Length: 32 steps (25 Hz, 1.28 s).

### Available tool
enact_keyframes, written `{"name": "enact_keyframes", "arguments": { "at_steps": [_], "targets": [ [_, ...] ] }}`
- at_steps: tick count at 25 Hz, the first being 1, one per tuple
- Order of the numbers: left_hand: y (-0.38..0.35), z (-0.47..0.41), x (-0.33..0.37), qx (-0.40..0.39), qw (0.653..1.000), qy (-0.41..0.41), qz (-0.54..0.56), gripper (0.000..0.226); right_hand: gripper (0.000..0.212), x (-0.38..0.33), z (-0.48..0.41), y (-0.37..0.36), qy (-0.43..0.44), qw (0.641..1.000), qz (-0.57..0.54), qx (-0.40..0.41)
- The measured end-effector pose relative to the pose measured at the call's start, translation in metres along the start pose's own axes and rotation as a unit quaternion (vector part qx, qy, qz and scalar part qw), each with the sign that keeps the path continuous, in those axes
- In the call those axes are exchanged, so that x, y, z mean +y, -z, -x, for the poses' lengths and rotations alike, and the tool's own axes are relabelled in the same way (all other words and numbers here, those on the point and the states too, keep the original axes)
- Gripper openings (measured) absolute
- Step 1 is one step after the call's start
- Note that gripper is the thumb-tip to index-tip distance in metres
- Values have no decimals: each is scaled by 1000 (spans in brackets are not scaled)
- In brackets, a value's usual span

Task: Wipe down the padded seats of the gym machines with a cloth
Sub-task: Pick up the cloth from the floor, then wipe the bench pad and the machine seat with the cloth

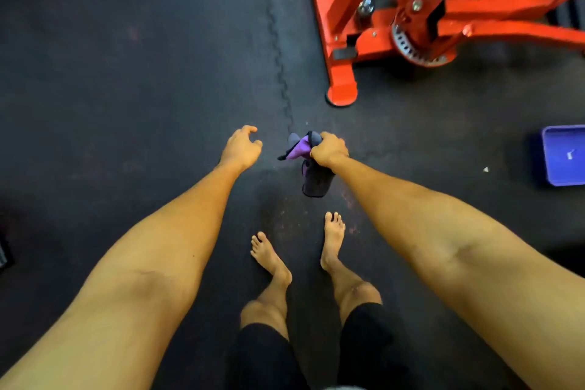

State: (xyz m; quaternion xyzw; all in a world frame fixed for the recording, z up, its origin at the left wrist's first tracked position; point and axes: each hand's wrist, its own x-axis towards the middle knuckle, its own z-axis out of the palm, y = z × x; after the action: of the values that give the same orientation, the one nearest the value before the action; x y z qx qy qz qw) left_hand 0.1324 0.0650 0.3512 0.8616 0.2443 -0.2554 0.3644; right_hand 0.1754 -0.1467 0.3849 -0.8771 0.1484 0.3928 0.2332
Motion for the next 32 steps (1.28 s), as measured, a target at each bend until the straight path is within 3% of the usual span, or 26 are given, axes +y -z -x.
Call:
{"name": "enact_keyframes", "arguments": {
  "at_steps": [3,8,16,19,22,28,32],
  "targets": [
    [69,28,40,27,999,-24,-16,45,32,-26,62,40,18,997,-66,38],
    [157,83,133,66,992,-106,-14,45,42,-69,154,116,58,980,-152,118],
    [254,130,254,125,974,-185,27,44,44,-138,212,241,141,934,-255,208],
    [298,136,295,156,967,-199,43,45,47,-174,219,293,188,915,-275,227],
    [338,131,335,199,958,-200,52,45,34,-210,213,340,232,897,-295,235],
    [393,112,401,272,939,-198,76,44,34,-276,192,434,323,859,-330,221],
    [425,94,444,310,924,-196,111,44,24,-321,183,489,382,823,-364,209]
  ]
}}
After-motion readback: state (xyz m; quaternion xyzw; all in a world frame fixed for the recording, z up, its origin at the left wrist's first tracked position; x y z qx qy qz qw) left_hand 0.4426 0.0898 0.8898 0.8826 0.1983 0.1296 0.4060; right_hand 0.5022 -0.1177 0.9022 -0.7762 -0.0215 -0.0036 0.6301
